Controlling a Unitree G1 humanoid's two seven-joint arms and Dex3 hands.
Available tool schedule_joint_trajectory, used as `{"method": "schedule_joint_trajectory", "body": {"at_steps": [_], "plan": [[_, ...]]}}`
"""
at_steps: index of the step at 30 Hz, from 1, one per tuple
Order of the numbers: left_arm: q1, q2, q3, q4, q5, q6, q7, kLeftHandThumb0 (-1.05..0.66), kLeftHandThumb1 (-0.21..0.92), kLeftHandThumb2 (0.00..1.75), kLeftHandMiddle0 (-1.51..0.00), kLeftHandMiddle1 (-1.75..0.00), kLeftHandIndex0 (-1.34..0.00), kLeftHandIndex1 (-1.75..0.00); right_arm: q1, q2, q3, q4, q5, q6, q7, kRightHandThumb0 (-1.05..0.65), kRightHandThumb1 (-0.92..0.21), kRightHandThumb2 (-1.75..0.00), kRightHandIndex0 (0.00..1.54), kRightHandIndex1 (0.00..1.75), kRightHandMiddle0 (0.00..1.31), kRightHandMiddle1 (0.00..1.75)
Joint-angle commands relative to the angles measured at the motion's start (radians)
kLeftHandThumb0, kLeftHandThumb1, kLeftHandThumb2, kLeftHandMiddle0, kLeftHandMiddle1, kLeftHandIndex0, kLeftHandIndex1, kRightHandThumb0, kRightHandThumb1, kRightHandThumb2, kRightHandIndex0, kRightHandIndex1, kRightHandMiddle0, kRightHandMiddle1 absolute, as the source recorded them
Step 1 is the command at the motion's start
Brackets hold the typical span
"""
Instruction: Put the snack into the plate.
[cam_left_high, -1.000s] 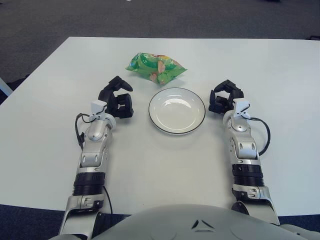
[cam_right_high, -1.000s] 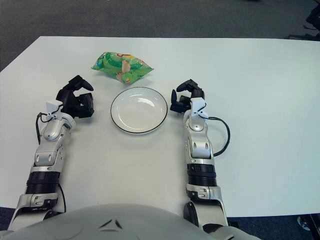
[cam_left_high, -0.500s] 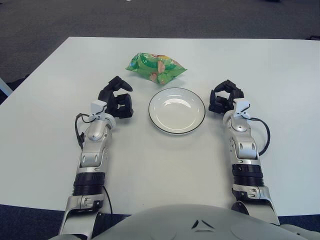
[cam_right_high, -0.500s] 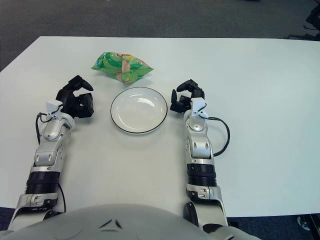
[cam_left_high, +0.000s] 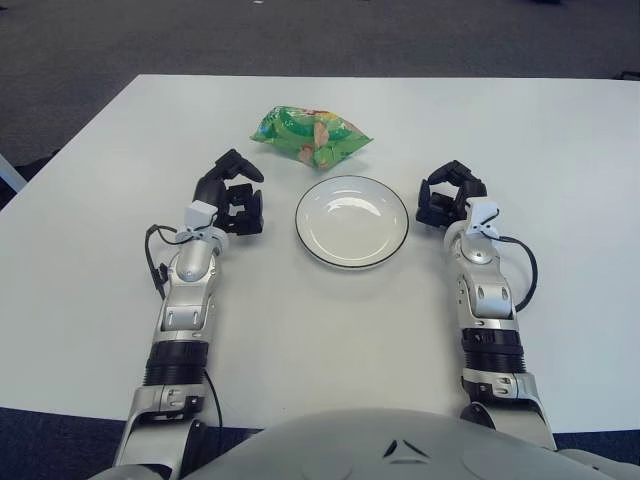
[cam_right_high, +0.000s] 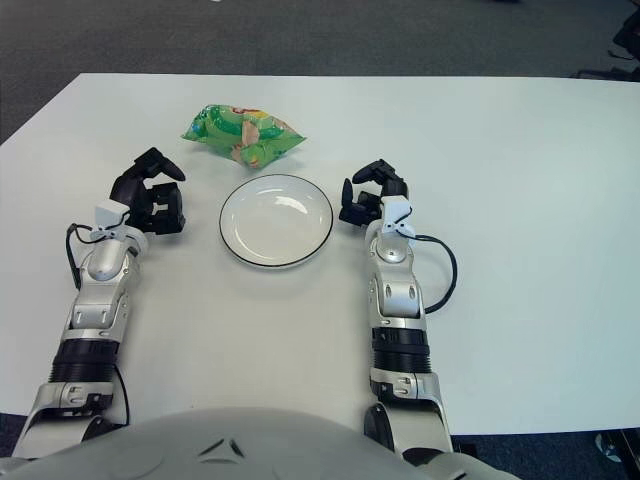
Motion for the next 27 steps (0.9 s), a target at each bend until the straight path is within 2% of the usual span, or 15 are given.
{"method": "schedule_joint_trajectory", "body": {"at_steps": [1,3,7,11,22,27], "plan": [[-0.031,0.073,0.007,0.085,0.064,-0.046,0.017,-0.46,0.38,1.24,-1.22,-1.75,-0.56,-1.75,0.077,-0.013,-0.012,0.039,0.007,0.016,0.005,-0.51,-0.25,-1.39,1.29,1.75,0.67,1.75],[-0.085,0.123,0.007,0.129,0.099,-0.075,0.018,-0.46,0.38,1.23,-1.22,-1.75,-0.56,-1.75,0.077,-0.013,-0.013,0.041,0.007,0.014,0.005,-0.51,-0.25,-1.39,1.29,1.75,0.67,1.75],[-0.134,0.175,0.004,0.166,0.130,-0.112,0.015,-0.46,0.39,1.22,-1.21,-1.75,-0.55,-1.75,0.077,-0.013,-0.012,0.043,0.006,0.011,0.005,-0.51,-0.25,-1.39,1.28,1.75,0.67,1.75],[-0.181,0.226,-0.001,0.123,0.152,-0.102,-0.008,-0.46,0.39,1.22,-1.20,-1.75,-0.55,-1.75,0.077,-0.014,-0.009,0.045,0.005,0.006,0.003,-0.51,-0.25,-1.39,1.28,1.75,0.67,1.75],[-0.220,0.279,-0.031,0.025,0.255,-0.054,0.002,-0.46,0.37,1.24,-1.19,-1.75,-0.57,-1.75,0.076,-0.015,-0.009,0.054,0.009,-0.002,-0.007,-0.51,-0.26,-1.39,1.28,1.75,0.67,1.75],[-0.249,0.302,-0.041,0.032,0.296,-0.053,0.008,-0.47,0.36,1.26,-1.17,-1.75,-0.58,-1.75,0.076,-0.013,-0.010,0.054,0.011,-0.003,-0.011,-0.51,-0.25,-1.39,1.28,1.75,0.67,1.75]]}}
